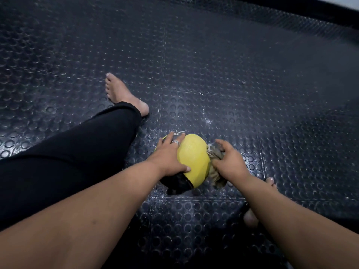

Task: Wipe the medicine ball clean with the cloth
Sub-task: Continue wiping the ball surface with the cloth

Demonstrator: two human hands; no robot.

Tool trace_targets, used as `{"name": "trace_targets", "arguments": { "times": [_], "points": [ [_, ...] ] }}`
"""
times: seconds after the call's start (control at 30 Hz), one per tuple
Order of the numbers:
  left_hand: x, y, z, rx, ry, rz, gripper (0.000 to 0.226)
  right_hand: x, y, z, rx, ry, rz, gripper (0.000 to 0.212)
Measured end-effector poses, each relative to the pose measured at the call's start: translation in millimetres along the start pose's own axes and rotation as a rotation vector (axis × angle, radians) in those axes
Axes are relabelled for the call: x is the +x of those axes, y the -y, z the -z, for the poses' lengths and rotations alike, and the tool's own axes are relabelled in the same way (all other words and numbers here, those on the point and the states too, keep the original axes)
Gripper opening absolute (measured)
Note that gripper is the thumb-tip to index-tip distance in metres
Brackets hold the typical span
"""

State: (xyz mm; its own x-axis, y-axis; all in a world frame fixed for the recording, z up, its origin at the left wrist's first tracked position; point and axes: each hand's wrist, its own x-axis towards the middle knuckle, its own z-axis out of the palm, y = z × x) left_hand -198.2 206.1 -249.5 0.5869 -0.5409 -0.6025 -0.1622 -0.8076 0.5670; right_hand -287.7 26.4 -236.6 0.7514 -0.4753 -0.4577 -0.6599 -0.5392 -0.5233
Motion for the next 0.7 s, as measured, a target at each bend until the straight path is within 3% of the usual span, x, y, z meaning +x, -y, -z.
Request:
{"name": "trace_targets", "arguments": {
  "times": [0.2, 0.4, 0.5, 0.7],
  "points": [
    [1.4, 2.5, 4.3, -0.077, -0.148, 0.141, 0.12, 8.9, 14.4, 0.9, 0.054, -0.023, 0.004, 0.027],
    [-0.7, 8.7, 8.4, 0.004, 0.066, 0.108, 0.144, 10.1, 19.1, -8.4, 0.057, 0.017, -0.016, 0.034],
    [0.9, 9.0, 8.3, 0.015, 0.084, 0.095, 0.147, 5.3, 23.7, -6.9, 0.039, 0.016, 0.001, 0.033],
    [1.8, 5.2, -0.4, 0.044, 0.044, 0.125, 0.148, -21.5, 37.5, -42.2, -0.062, -0.129, 0.32, 0.032]
  ]
}}
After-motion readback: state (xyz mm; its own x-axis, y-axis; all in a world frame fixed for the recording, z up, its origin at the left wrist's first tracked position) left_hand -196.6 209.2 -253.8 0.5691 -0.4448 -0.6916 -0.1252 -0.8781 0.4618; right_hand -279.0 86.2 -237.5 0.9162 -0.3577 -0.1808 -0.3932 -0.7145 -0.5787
